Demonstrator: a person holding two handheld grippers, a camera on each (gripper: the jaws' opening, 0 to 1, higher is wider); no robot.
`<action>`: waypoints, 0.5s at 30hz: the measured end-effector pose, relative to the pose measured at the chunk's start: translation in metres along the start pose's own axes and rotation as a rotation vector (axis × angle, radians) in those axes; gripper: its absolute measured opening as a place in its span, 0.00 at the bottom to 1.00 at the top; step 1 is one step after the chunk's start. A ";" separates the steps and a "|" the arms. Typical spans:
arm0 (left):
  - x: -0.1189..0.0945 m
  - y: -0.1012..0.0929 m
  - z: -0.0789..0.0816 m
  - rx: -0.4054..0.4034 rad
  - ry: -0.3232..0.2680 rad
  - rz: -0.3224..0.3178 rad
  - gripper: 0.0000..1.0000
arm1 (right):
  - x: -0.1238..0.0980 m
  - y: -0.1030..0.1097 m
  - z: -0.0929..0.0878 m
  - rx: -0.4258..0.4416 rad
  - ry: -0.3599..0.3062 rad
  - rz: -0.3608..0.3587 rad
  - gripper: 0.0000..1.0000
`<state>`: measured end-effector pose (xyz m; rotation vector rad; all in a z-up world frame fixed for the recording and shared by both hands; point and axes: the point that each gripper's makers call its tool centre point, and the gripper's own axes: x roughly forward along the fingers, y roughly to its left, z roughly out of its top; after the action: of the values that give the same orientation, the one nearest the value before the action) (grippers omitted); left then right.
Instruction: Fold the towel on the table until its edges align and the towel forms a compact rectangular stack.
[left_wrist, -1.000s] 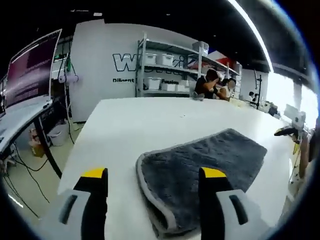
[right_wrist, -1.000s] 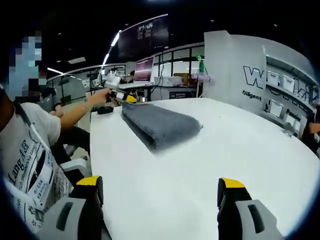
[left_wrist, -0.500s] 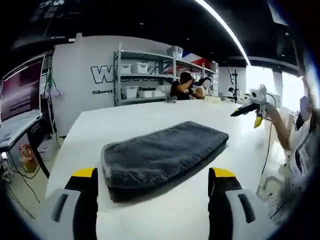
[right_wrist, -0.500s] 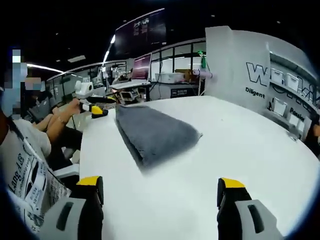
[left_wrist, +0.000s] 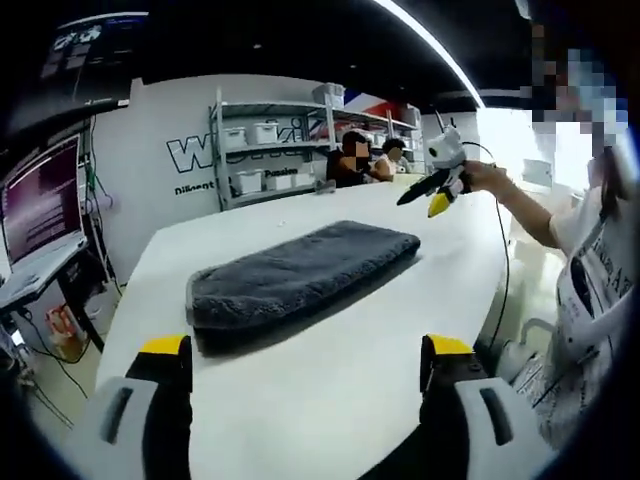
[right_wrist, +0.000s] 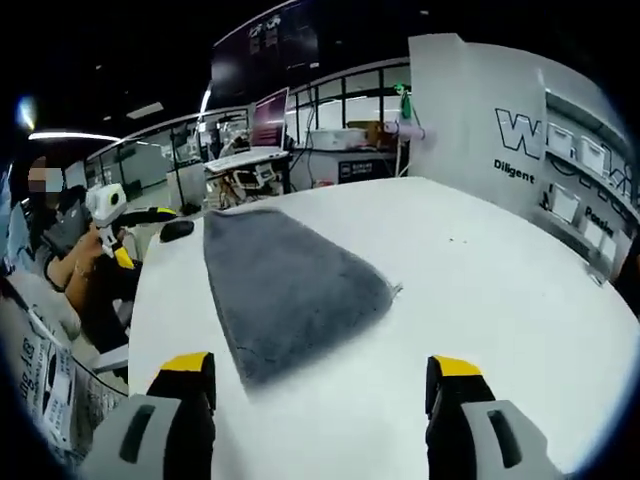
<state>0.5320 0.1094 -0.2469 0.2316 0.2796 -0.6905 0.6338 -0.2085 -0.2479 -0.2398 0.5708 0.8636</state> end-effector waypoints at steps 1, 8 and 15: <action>-0.003 -0.001 0.000 0.000 -0.003 0.001 0.99 | 0.004 -0.001 0.003 0.003 -0.007 0.003 0.87; -0.014 -0.010 -0.001 0.013 -0.010 0.005 0.99 | 0.034 -0.022 0.014 0.036 -0.016 -0.017 0.60; -0.017 -0.015 -0.002 0.023 -0.010 -0.002 0.99 | 0.070 -0.030 0.004 0.129 0.012 0.020 0.54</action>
<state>0.5096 0.1087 -0.2450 0.2498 0.2624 -0.6969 0.6949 -0.1806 -0.2852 -0.1225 0.6379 0.8415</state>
